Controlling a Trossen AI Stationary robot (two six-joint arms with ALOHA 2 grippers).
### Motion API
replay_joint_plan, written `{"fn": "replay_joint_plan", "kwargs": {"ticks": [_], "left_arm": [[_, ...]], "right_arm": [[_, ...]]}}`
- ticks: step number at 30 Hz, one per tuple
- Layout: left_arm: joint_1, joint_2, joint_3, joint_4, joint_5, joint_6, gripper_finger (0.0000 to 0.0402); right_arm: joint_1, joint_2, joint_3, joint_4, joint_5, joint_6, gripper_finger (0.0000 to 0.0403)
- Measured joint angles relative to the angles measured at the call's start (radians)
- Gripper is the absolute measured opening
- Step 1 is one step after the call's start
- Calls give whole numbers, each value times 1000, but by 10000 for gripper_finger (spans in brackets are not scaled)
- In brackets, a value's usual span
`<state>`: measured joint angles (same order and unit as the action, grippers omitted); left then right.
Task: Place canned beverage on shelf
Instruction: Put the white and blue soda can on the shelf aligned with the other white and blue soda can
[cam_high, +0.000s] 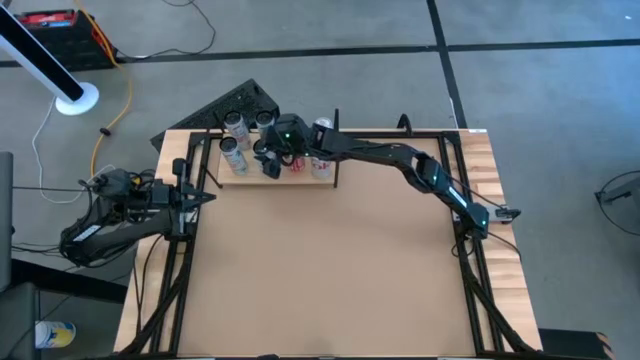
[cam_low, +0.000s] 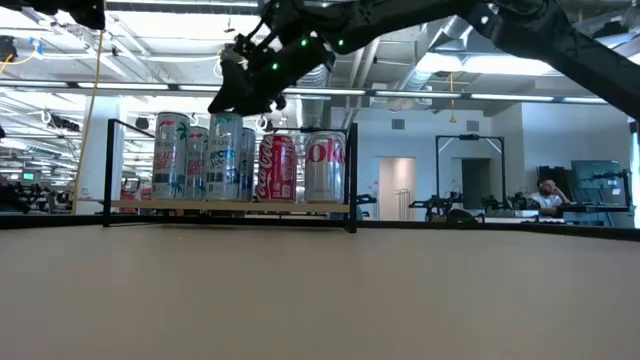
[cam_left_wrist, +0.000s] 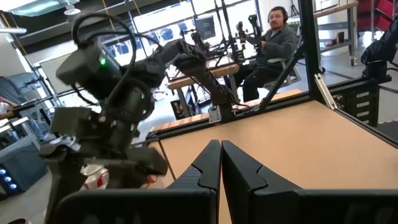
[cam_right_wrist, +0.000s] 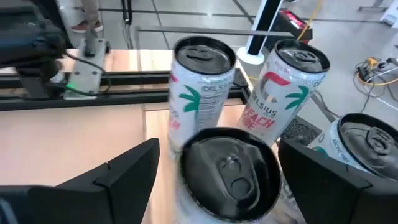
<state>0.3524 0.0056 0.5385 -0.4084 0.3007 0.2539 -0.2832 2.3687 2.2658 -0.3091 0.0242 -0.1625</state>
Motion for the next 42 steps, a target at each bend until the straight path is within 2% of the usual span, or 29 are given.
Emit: {"fn": "replay_joint_plan", "kwargs": {"ticks": [9, 13, 16, 18, 21, 26, 27, 33, 38, 42], "left_arm": [[0, 0, 0, 0, 0, 0, 0], [0, 0, 0, 0, 0, 0, 0], [0, 0, 0, 0, 0, 3, 0], [0, 0, 0, 0, 0, 3, 0], [0, 0, 0, 0, 0, 3, 0], [0, 0, 0, 0, 0, 4, 0], [0, 0, 0, 0, 0, 4, 0], [0, 0, 0, 0, 0, 4, 0], [0, 0, 0, 0, 0, 5, 0], [0, 0, 0, 0, 0, 5, 0]], "right_arm": [[23, -100, 0, -81, -2, 1, 352], [48, -112, 1, -150, -104, -11, 329], [77, -107, -8, -207, -104, -43, 285], [85, -108, -42, -190, -61, -48, 246], [72, -106, -93, -166, -25, -35, 170], [44, -93, -93, -152, -23, 1, 33], [43, -84, -91, -128, -25, 2, 20], [34, -44, -93, -77, -46, 5, 35], [25, -37, -97, -97, -48, 13, 16], [25, -39, -96, -67, -41, 24, 16]]}}
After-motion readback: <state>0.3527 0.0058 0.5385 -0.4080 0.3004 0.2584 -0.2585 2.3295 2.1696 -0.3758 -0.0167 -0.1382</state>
